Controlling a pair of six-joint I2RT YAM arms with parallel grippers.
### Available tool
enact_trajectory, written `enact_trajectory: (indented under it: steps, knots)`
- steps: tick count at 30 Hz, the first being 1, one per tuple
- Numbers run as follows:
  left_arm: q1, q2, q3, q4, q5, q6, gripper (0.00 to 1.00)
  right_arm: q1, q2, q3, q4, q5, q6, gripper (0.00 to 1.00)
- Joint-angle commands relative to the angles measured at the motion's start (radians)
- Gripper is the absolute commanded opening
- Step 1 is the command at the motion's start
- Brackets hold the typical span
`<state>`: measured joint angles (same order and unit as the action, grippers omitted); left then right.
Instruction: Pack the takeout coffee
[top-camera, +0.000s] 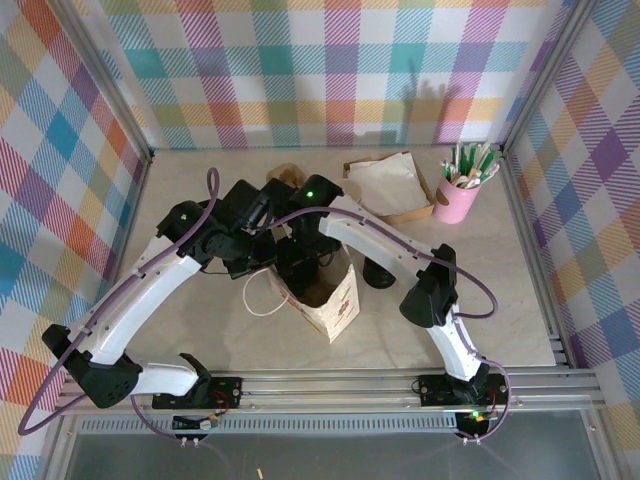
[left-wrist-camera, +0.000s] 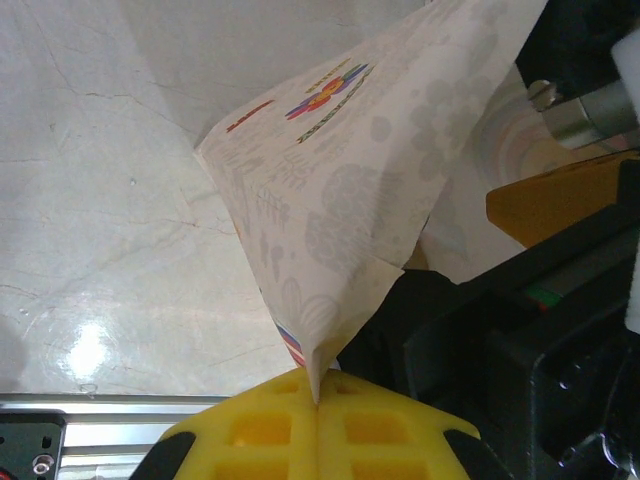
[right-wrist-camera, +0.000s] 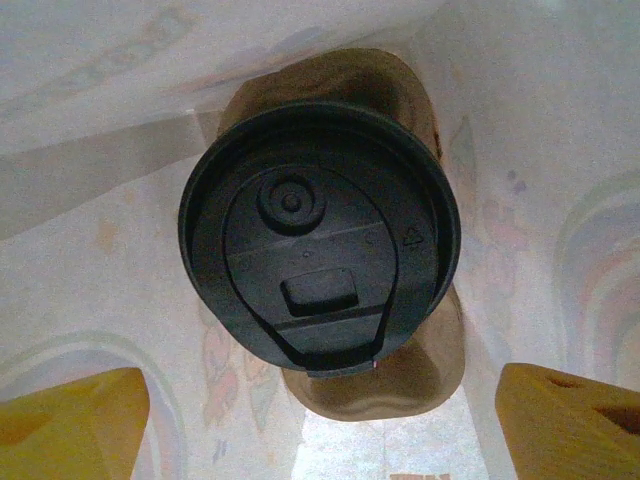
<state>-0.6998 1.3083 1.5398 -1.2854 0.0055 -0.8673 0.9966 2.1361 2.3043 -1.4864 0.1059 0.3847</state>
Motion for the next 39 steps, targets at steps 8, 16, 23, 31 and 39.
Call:
enact_trajectory:
  steps: [8, 16, 23, 31, 39]
  knots:
    - [0.001, 0.01, 0.005, -0.018, 0.002, 0.022, 0.17, 0.023, -0.108, 0.043, 0.014, -0.041, 0.015, 0.87]
    - [0.01, 0.005, 0.005, -0.02, -0.001, 0.027, 0.24, 0.034, -0.116, 0.084, -0.015, -0.019, 0.028, 0.85]
    - [0.011, -0.009, 0.011, -0.017, -0.004, 0.038, 0.38, 0.051, -0.119, 0.135, -0.03, 0.018, 0.038, 0.83]
    - [0.019, -0.027, 0.023, -0.032, -0.02, 0.047, 0.41, 0.069, -0.123, 0.159, -0.037, 0.045, 0.045, 0.82]
    - [0.02, -0.033, 0.052, -0.037, -0.024, 0.063, 0.42, 0.08, -0.126, 0.209, -0.093, 0.108, 0.072, 0.81]
